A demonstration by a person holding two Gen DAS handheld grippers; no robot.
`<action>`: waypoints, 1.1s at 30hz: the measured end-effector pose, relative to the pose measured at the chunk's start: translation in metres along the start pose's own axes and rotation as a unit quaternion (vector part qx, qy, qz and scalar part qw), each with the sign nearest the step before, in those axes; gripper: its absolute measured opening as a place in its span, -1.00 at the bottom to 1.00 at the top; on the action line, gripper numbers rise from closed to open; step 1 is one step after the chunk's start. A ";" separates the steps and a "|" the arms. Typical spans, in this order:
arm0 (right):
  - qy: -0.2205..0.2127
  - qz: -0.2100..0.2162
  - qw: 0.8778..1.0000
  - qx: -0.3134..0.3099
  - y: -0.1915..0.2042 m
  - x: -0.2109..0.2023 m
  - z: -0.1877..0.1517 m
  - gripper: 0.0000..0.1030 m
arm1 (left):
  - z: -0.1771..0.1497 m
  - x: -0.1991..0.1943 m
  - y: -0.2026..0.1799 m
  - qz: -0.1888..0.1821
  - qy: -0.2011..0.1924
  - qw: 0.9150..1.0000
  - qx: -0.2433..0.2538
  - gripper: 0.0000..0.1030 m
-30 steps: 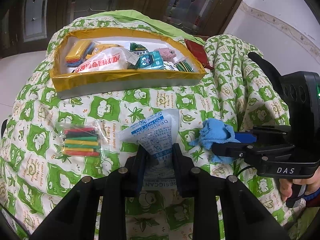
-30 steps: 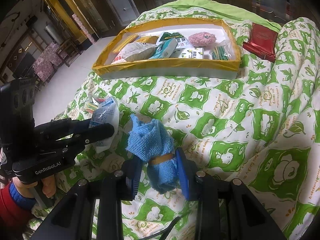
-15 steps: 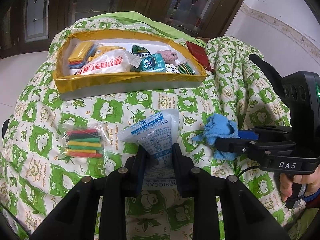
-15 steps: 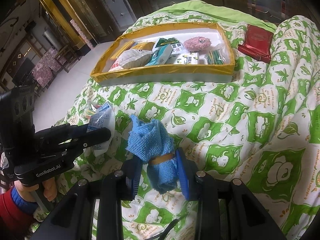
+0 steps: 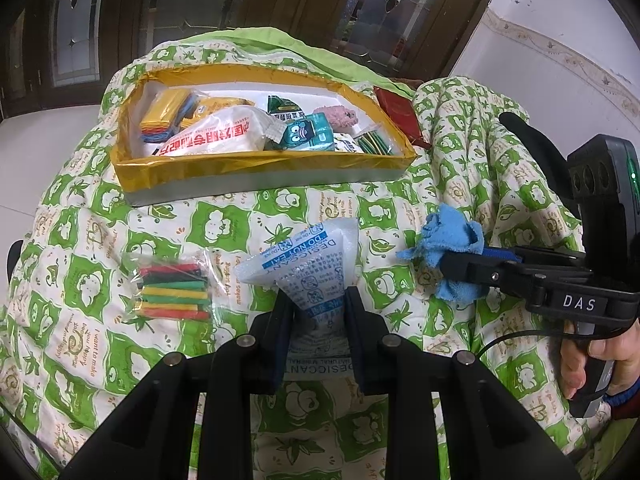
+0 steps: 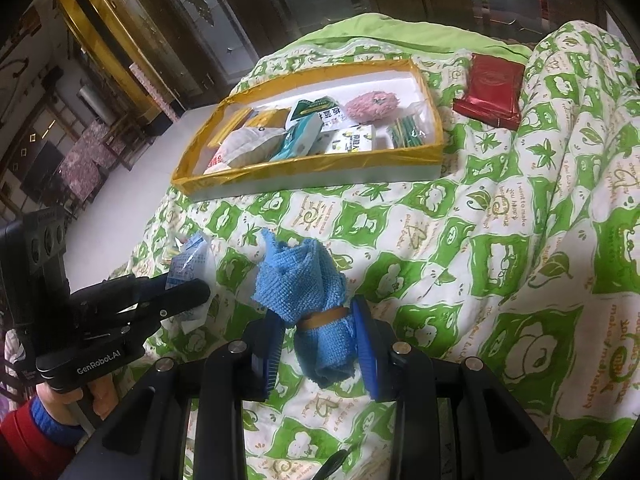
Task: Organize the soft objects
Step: 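Lift the desiccant packet and blue plush toy above the quilt with both tools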
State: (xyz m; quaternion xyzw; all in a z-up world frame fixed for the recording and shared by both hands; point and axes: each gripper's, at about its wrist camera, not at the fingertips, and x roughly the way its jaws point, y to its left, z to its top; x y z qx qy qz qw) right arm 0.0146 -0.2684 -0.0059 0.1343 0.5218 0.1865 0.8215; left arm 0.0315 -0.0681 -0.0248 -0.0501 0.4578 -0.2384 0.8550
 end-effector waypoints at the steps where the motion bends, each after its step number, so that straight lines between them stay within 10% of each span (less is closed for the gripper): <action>1: 0.000 0.000 1.000 0.000 0.000 0.000 0.000 -0.31 | 0.000 0.000 0.000 0.000 -0.001 1.000 0.000 -0.52; 33: -0.019 -0.033 0.999 -0.025 0.006 -0.013 0.016 -0.31 | 0.049 -0.019 -0.021 0.014 -0.039 0.999 0.031 -0.52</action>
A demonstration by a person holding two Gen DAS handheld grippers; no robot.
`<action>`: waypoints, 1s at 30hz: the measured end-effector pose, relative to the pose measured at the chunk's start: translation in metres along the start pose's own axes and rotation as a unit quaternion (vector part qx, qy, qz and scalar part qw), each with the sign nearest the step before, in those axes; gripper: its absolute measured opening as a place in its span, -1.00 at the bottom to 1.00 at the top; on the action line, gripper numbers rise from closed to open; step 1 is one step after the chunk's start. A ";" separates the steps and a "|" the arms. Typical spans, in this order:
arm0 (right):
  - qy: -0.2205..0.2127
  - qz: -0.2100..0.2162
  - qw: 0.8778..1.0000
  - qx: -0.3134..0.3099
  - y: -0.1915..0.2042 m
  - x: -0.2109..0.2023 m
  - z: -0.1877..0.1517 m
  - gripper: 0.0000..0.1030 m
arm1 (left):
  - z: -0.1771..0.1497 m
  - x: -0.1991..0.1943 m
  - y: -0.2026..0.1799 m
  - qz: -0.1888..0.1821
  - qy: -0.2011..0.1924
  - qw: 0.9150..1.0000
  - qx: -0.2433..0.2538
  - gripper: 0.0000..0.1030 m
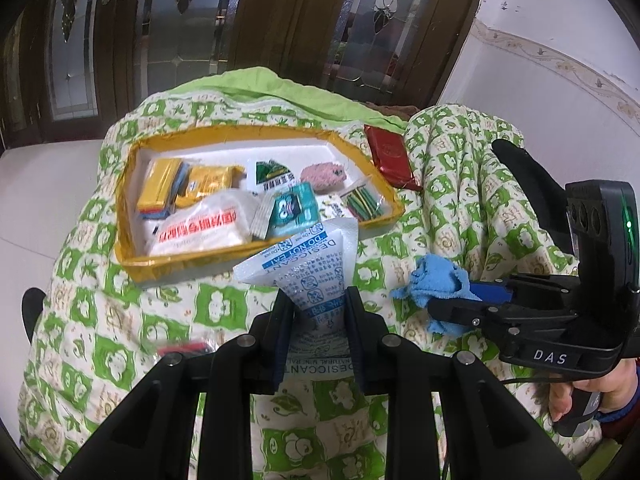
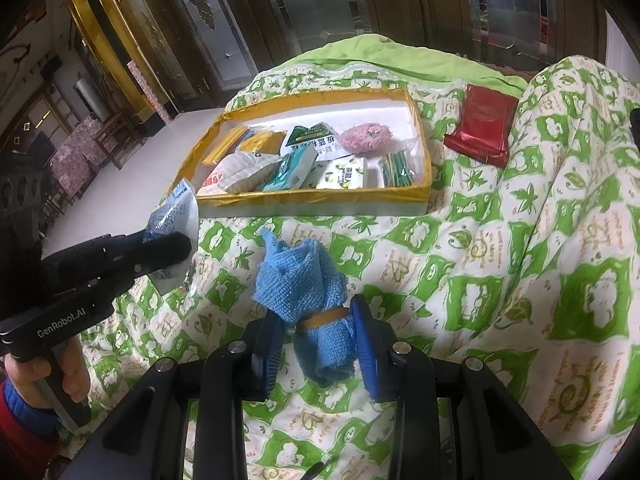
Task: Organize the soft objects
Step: 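Lift the desiccant packet and blue plush toy above the quilt with both tools, then carry the desiccant packet and blue toy over the foam tray with both tools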
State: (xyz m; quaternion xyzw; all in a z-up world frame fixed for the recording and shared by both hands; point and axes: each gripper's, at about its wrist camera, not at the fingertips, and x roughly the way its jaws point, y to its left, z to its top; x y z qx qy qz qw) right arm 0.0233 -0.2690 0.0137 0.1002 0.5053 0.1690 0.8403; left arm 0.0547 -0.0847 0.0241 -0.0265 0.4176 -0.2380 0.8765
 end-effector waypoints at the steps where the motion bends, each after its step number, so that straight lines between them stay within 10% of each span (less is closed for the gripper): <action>1: 0.000 -0.002 1.000 0.000 0.000 0.000 0.001 -0.31 | 0.002 0.000 0.000 0.001 -0.001 1.000 0.001 -0.52; 30: -0.017 -0.022 1.000 0.008 -0.027 0.023 0.123 -0.31 | 0.085 0.033 0.027 0.044 0.001 0.999 0.014 -0.52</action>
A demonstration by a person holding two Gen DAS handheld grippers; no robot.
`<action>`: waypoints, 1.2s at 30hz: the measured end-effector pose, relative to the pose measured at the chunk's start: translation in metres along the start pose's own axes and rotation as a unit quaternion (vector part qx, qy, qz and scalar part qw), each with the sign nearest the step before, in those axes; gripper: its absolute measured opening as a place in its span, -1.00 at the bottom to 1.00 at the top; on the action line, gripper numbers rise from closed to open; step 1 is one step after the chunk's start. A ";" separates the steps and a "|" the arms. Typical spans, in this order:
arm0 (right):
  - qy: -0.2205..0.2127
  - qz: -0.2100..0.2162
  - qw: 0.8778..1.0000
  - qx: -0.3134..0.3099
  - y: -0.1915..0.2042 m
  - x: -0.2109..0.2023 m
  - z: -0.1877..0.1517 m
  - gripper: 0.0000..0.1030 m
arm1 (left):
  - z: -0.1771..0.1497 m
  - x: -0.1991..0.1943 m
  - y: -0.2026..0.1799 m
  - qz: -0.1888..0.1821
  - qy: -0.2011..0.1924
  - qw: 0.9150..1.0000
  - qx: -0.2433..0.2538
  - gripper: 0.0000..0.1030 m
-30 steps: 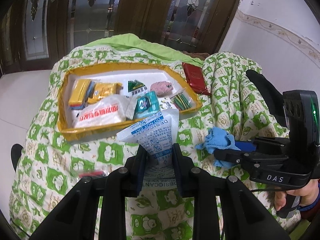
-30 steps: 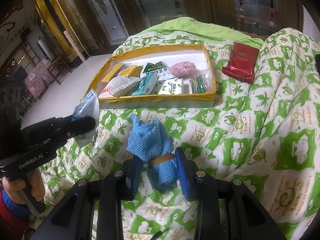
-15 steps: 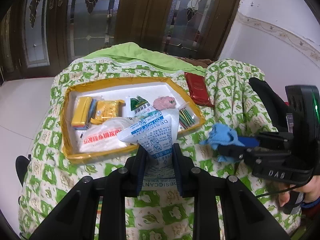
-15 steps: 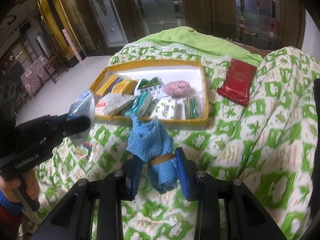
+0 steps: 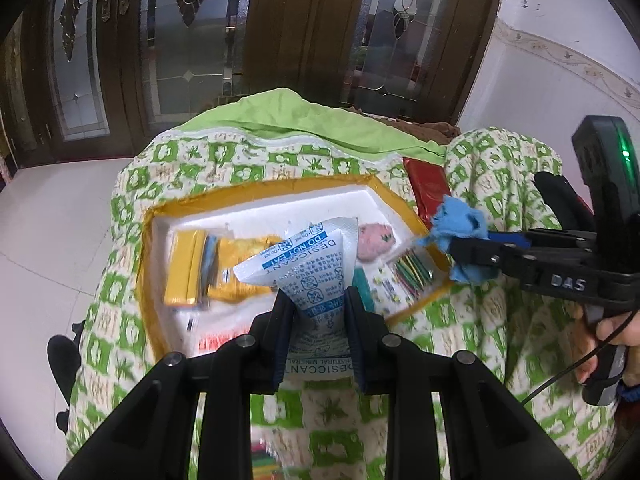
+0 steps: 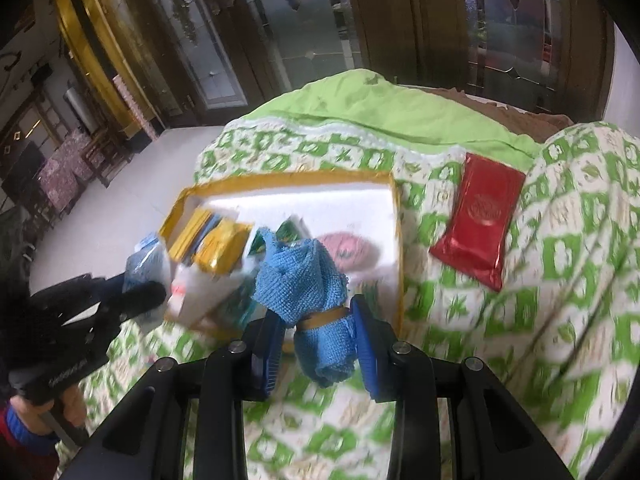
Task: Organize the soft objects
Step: 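Carry the desiccant packet and blue toy over the foam tray with both tools, then lower and open both tools to release the packet and toy into the tray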
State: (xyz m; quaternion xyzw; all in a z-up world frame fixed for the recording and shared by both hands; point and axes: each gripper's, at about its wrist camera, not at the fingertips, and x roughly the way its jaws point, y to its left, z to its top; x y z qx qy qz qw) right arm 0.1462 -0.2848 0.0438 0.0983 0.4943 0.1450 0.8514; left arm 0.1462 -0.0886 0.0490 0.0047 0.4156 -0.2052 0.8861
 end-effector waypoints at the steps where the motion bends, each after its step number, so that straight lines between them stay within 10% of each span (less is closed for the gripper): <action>1: 0.001 -0.004 1.000 0.001 -0.002 0.005 0.005 -0.31 | 0.003 0.003 0.000 -0.001 0.000 1.000 0.001 -0.52; 36: 0.045 -0.009 0.999 0.005 -0.022 0.123 0.072 -0.31 | 0.071 0.138 0.035 -0.005 0.073 0.997 -0.031 -0.50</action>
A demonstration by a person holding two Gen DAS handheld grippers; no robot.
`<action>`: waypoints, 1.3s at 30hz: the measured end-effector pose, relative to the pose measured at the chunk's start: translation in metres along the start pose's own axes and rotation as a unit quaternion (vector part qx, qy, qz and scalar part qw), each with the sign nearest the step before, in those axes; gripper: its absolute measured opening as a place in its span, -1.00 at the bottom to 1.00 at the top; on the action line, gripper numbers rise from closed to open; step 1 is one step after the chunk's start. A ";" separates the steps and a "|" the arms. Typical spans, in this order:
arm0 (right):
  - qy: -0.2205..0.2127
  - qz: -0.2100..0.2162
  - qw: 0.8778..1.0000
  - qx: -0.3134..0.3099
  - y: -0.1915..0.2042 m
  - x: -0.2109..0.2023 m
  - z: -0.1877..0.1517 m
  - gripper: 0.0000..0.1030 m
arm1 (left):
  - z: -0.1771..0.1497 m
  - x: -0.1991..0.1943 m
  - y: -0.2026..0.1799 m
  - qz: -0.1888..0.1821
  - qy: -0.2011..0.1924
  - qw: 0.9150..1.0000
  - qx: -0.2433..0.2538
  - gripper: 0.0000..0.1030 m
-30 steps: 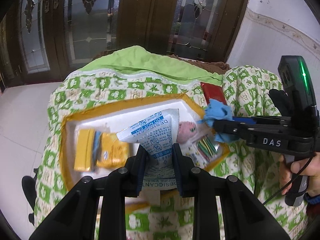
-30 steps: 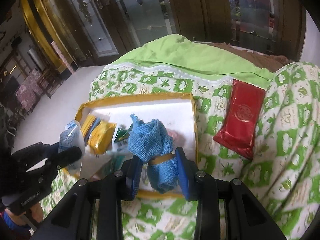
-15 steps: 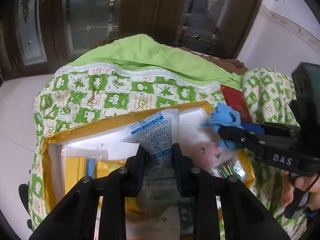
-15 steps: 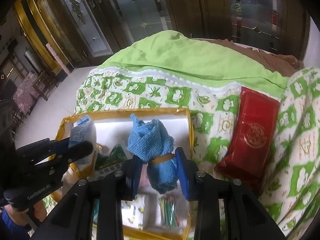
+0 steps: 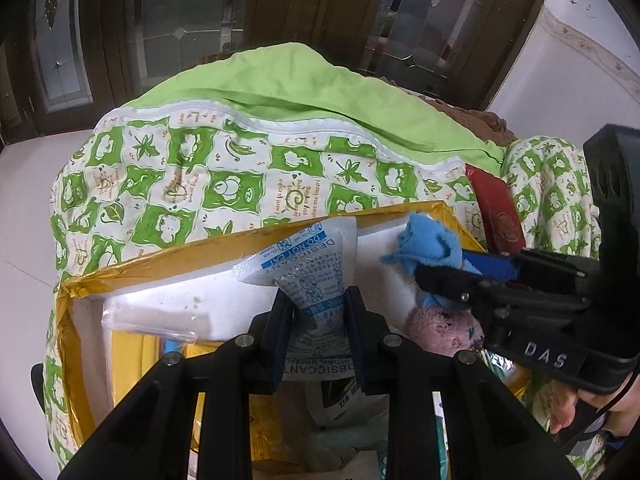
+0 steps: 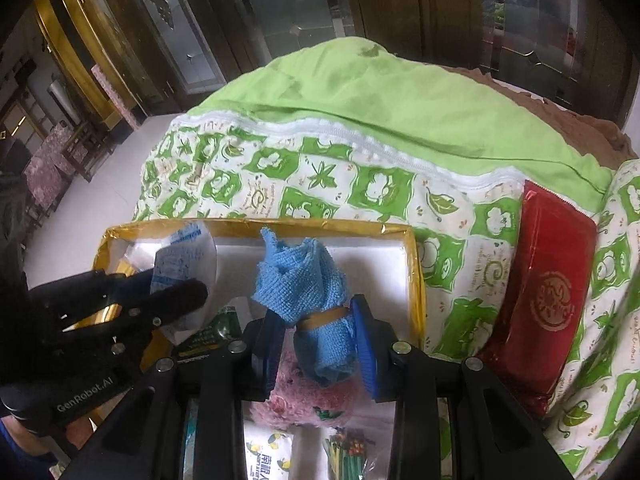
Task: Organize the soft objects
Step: 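Lower and open both tools to release the packet and toy into the tray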
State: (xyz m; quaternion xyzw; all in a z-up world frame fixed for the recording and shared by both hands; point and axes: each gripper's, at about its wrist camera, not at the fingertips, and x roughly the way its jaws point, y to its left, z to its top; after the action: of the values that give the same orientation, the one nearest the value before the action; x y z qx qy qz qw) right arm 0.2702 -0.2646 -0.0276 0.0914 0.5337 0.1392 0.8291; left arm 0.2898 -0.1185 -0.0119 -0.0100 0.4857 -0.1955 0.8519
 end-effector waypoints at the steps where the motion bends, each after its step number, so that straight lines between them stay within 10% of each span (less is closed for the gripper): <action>1: 0.002 -0.002 1.000 0.000 -0.001 0.001 -0.001 -0.31 | 0.001 0.002 0.000 0.000 0.002 1.000 -0.001 -0.50; 25: -0.022 0.004 1.000 0.007 0.000 0.002 -0.003 -0.11 | 0.001 0.013 0.003 0.007 0.015 1.000 -0.016 -0.42; 39: -0.075 0.012 0.997 0.033 0.004 -0.037 -0.013 0.15 | -0.006 -0.021 -0.004 0.014 -0.020 1.000 -0.011 0.16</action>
State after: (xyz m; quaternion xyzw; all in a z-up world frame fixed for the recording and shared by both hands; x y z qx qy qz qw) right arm 0.2435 -0.2729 0.0002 0.1354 0.4731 0.1242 0.8616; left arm 0.2735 -0.1141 0.0031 -0.0167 0.4712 -0.1777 0.8638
